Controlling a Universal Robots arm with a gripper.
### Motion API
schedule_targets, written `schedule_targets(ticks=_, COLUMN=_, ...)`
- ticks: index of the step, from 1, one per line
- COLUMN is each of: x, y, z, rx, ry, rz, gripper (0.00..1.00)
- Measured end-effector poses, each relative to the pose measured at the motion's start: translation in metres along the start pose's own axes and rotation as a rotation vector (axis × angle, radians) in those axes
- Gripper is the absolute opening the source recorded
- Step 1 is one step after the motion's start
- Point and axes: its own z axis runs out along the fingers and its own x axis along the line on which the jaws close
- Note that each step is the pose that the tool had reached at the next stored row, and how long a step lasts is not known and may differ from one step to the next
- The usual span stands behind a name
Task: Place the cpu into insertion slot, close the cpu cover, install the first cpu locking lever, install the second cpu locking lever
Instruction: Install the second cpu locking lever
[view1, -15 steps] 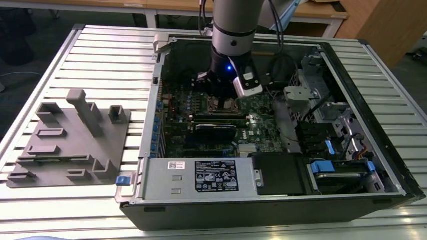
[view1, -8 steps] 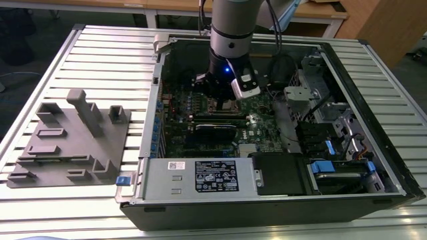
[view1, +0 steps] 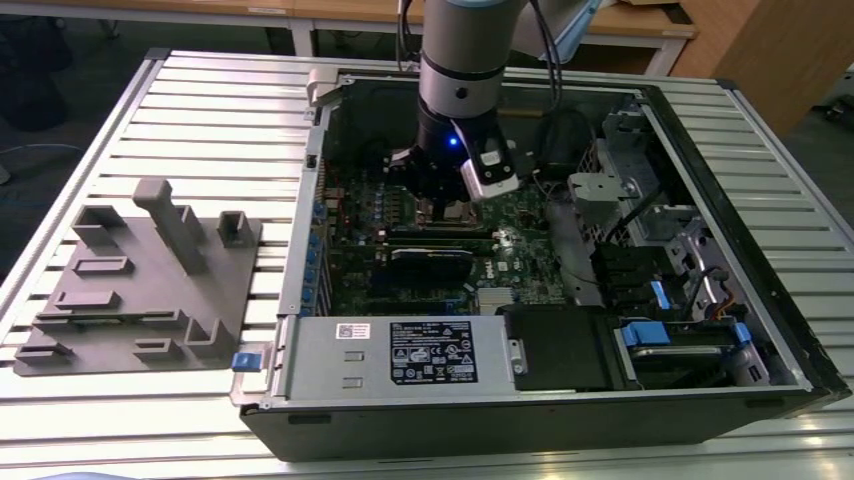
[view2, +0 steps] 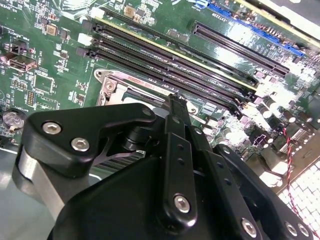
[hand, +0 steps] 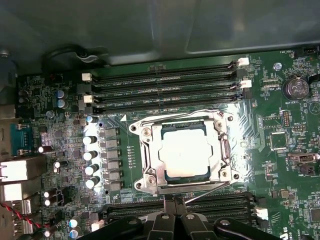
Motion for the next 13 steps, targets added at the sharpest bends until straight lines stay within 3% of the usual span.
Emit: schedule_targets(ticks=13, x=0.0018, y=-0.001, z=0.0029, rx=-0.0001, ry=-0.0001, rz=0.0, gripper=0.11)
